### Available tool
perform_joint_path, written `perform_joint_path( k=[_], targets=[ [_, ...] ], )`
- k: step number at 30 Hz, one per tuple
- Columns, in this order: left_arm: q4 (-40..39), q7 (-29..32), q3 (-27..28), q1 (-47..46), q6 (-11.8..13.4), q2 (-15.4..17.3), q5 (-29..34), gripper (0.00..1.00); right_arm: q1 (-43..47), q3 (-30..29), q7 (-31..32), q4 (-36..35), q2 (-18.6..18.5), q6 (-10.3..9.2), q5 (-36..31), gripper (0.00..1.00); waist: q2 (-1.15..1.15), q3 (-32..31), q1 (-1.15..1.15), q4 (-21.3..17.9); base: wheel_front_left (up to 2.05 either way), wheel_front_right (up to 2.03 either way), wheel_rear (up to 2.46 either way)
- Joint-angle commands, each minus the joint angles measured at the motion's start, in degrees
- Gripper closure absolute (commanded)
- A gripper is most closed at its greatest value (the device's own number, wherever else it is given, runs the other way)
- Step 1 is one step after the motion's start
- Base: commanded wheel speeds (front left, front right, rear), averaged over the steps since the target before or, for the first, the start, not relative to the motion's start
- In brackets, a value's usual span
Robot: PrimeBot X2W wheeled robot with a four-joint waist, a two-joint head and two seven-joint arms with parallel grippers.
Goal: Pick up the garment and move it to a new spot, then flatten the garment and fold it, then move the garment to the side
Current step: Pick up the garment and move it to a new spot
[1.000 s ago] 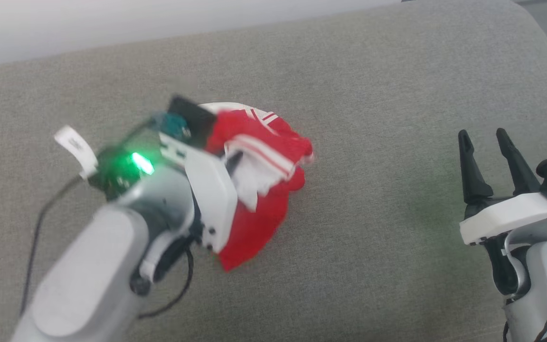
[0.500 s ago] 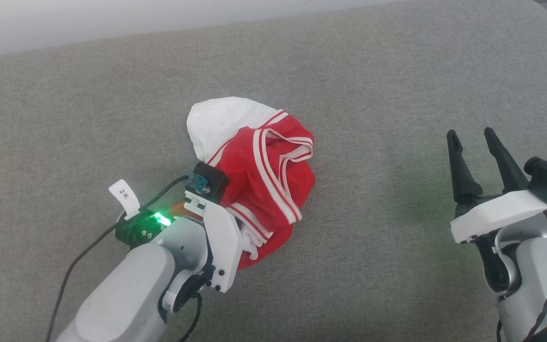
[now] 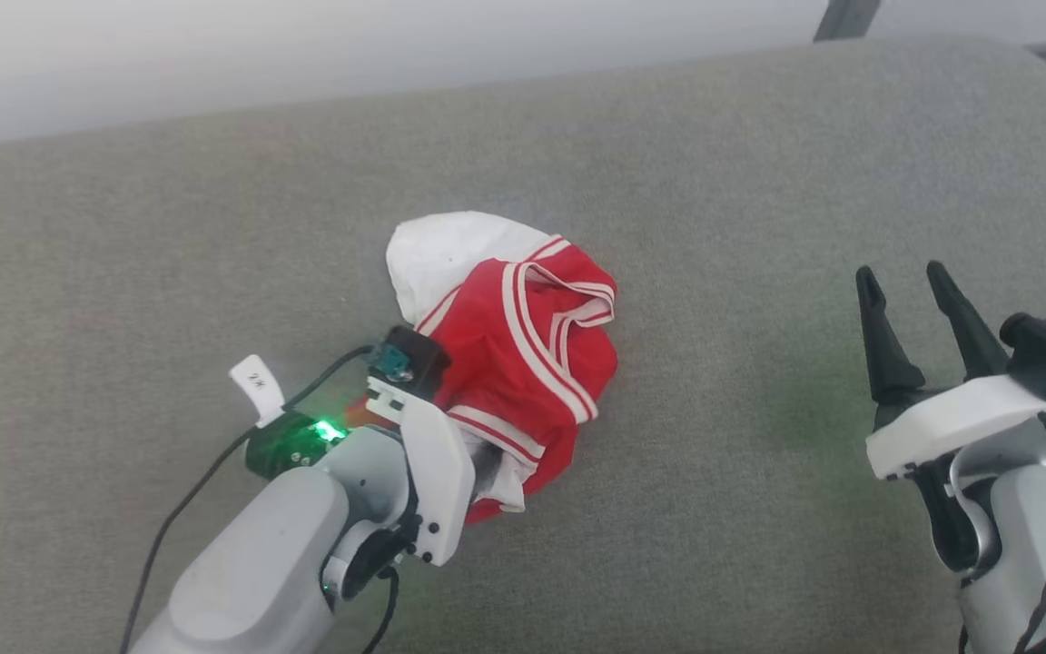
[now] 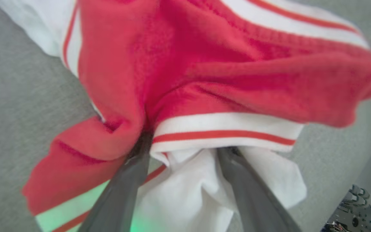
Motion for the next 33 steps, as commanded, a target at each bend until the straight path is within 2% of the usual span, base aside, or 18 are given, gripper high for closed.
perform_joint_path(
  k=[1, 10, 17, 23, 31, 33],
  targets=[
    [-0.12, -0.32, 0.32, 0.79, 0.34, 0.49, -0.28, 0.00, 0.63, 0.09, 0.07, 0.08, -0.26, 0.03, 0.10, 0.00, 0.00, -1.52, 0.00, 0.83, 0.00, 0.00, 0.00],
    [-5.37, -4.70, 4.68, 3.95, 1.07, 4.19, -2.56, 0.00, 3.95, -0.23, 1.12, -0.05, -1.28, 0.03, 0.41, 0.00, 0.00, -7.40, 0.00, 3.62, 0.00, 0.00, 0.00],
    [-7.61, -10.90, 10.05, 7.40, 3.03, 7.47, -3.57, 0.00, 6.17, -1.22, 1.70, -0.60, -1.83, 0.03, 0.33, 0.00, 0.00, -10.58, 0.00, 5.68, 0.00, 0.00, 0.00],
    [-8.45, -18.77, 15.95, 11.36, 4.41, 11.02, -4.37, 0.00, 8.00, -2.35, 2.26, -1.63, -2.16, 0.02, -0.13, 0.00, 0.00, -12.19, 0.00, 7.44, 0.00, 0.00, 0.00],
    [-7.49, -31.25, 24.06, 18.16, 3.18, 15.00, -6.31, 0.00, 9.90, -3.63, 2.47, -3.03, -2.23, 0.03, -0.85, 0.00, 0.00, -13.15, 0.00, 9.20, 0.00, 0.00, 0.00],
    [-6.93, -36.17, 26.81, 20.68, 2.17, 15.52, -7.25, 0.00, 10.63, -4.05, 2.51, -3.47, -2.38, 0.03, -1.02, 0.00, 0.00, -13.29, 0.00, 9.77, 0.00, 0.00, 0.00]
  ],
)
